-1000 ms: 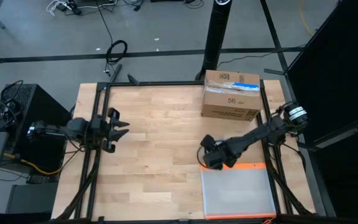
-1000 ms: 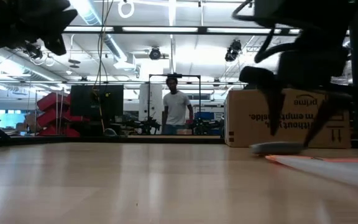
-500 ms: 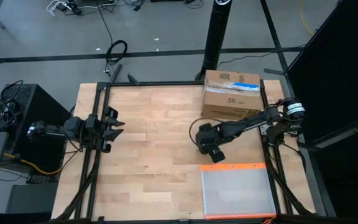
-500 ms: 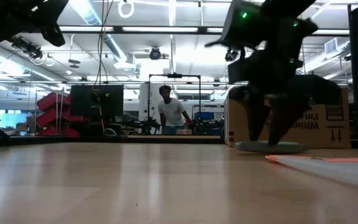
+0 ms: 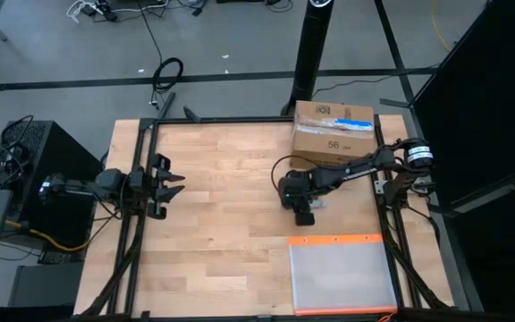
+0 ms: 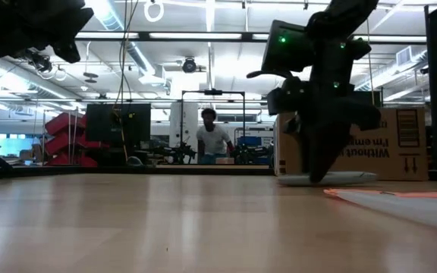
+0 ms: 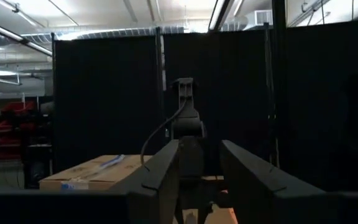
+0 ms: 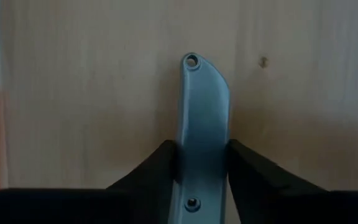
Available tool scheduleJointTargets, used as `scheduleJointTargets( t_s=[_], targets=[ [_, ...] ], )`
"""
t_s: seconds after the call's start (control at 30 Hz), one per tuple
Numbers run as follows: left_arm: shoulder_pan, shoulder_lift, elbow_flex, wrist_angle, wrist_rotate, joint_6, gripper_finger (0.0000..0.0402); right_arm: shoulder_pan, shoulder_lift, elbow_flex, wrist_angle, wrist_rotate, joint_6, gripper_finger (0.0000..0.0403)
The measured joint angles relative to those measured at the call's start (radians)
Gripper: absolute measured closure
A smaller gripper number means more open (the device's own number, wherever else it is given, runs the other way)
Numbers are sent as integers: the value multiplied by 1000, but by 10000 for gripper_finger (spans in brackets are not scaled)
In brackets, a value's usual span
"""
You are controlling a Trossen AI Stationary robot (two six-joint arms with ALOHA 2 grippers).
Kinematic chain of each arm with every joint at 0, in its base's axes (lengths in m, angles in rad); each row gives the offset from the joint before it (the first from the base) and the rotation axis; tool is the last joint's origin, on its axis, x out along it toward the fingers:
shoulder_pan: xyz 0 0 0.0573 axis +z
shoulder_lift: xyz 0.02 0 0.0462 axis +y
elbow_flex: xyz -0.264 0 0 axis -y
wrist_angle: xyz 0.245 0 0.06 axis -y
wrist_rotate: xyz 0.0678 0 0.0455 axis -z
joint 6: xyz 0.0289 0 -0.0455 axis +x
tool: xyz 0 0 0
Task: Unpack boxes
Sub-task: Open the cardboard box using the cutter
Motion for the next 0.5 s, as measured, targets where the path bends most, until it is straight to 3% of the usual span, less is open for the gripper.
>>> scheduleJointTargets(
  t_s=[0.5],
  targets=[
    [2, 409, 39, 110, -191, -80, 291, 15, 27, 18, 42, 24, 136, 256]
  ],
)
